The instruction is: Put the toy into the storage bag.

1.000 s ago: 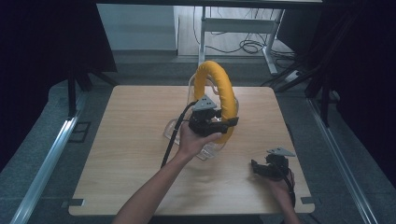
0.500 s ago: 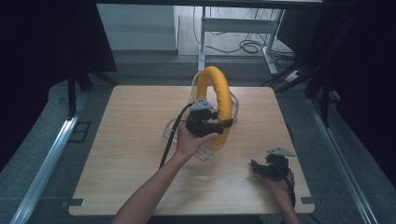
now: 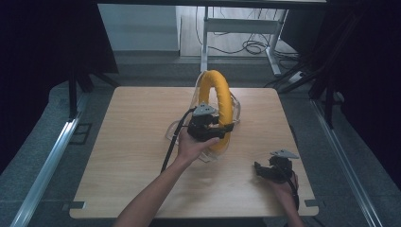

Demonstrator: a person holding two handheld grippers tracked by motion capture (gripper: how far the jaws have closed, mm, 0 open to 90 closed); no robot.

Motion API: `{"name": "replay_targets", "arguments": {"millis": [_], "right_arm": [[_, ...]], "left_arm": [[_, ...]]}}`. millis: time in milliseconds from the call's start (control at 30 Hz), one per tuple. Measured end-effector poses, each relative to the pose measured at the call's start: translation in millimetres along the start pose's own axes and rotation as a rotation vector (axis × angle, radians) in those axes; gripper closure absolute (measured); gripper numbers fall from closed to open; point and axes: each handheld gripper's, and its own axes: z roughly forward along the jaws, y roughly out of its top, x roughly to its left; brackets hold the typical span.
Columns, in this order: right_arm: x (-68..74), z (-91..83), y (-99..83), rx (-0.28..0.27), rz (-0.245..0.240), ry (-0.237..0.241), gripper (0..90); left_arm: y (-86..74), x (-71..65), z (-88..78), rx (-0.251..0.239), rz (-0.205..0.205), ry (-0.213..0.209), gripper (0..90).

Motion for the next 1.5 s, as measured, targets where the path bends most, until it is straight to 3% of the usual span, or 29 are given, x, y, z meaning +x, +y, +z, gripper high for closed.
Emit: {"name": "replay_targets", "arguments": {"millis": [233, 367, 600, 967, 1267, 1500], "right_arm": [[-0.1, 0.0, -0.1, 0.000, -0.001, 0.000, 13.0], [-0.1, 0.0, -0.1, 0.000, -0.001, 0.000, 13.1], [0.0, 0.0, -0.1, 0.000, 0.000, 0.000, 13.0], [0.0, 0.0, -0.1, 0.000, 0.000, 0.000, 13.1], [-0.1, -0.1, 0.0, 0.002, -0.003, -0.001, 13.0], [0.1, -0.2, 0.1, 0.001, 0.000, -0.002, 13.0]], "left_arm": [[2.1, -0.2, -3.6, 0.007, -0.010, 0.023, 30.0], [3.3, -0.8, -10.3, -0.021, -0.019, 0.012, 26.1], [1.0, -2.3, -20.8, -0.028, 0.008, 0.029, 26.1], [-11.6, 3.9, -42.3, -0.021, 0.026, 0.108, 27.0], [-33.4, 16.5, -65.7, 0.001, 0.011, 0.150, 27.8], [-53.9, 27.6, -87.2, 0.007, -0.017, 0.158, 28.1]]}}
